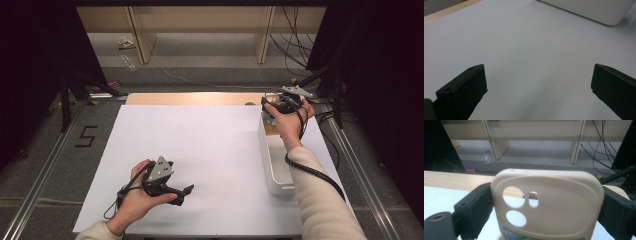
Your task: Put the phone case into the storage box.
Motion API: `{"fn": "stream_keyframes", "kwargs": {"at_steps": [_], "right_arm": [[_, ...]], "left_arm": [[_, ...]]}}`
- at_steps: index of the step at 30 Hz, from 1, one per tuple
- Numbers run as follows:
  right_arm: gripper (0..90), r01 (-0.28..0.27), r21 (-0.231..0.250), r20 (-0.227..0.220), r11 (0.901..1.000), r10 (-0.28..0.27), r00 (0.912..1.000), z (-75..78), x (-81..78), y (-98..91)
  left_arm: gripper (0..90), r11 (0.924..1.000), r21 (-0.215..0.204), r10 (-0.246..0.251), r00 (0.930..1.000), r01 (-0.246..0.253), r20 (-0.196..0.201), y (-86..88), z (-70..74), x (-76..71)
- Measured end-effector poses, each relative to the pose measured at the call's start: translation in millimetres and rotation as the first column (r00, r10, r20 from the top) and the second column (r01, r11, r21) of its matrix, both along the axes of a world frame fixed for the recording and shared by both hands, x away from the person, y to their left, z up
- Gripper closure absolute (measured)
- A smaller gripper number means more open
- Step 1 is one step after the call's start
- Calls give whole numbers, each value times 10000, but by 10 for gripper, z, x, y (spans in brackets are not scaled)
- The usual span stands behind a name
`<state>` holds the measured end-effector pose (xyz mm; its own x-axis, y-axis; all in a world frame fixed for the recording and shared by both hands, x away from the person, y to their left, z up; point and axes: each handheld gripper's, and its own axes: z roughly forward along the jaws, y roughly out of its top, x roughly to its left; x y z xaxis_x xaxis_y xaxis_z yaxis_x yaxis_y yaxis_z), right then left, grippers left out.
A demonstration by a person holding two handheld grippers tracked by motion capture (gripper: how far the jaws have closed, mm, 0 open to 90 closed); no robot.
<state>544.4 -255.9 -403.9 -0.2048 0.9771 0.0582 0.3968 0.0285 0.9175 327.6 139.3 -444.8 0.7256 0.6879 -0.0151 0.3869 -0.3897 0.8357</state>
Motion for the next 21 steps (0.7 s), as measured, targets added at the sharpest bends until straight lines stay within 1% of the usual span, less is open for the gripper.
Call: {"fn": "stream_keyframes", "kwargs": {"at_steps": [2, 4, 7, 9, 12, 15, 21], "right_arm": [[39, -138, -40, -64, 9999, 137, 9999, 1, 8, -2], [39, -165, -3, 26, 9999, 165, 9999, 11, 13, -10], [27, -49, 62, 151, 10000, 48, 9999, 47, 14, -34], [27, 21, 90, 274, 10000, -24, 9996, 73, 14, -53], [32, 82, 262, 453, 9996, -94, 9989, 113, 11, -83], [34, 104, 304, 589, 9995, -122, 9982, 141, 1, -99], [62, 152, 408, 703, 9991, -180, 9974, 214, -61, -92]], "left_arm": [[0, 10000, -2, 3, 10000, -3, -2, 1, -1, 1], [0, 10000, -4, -1, 10000, 1, 2, -1, 0, 0], [0, 10000, -12, 1, 10000, -1, 14, -3, -2, -1], [0, 10000, -22, 4, 10000, -4, 19, -4, -1, -2], [0, 10000, -10, 1, 10000, -1, 9, -5, -1, -3], [0, 10000, -5, -2, 10000, 2, 12, -4, 0, -2], [0, 10000, -4, 8, 10000, -8, 34, -1, 1, -2]]}}
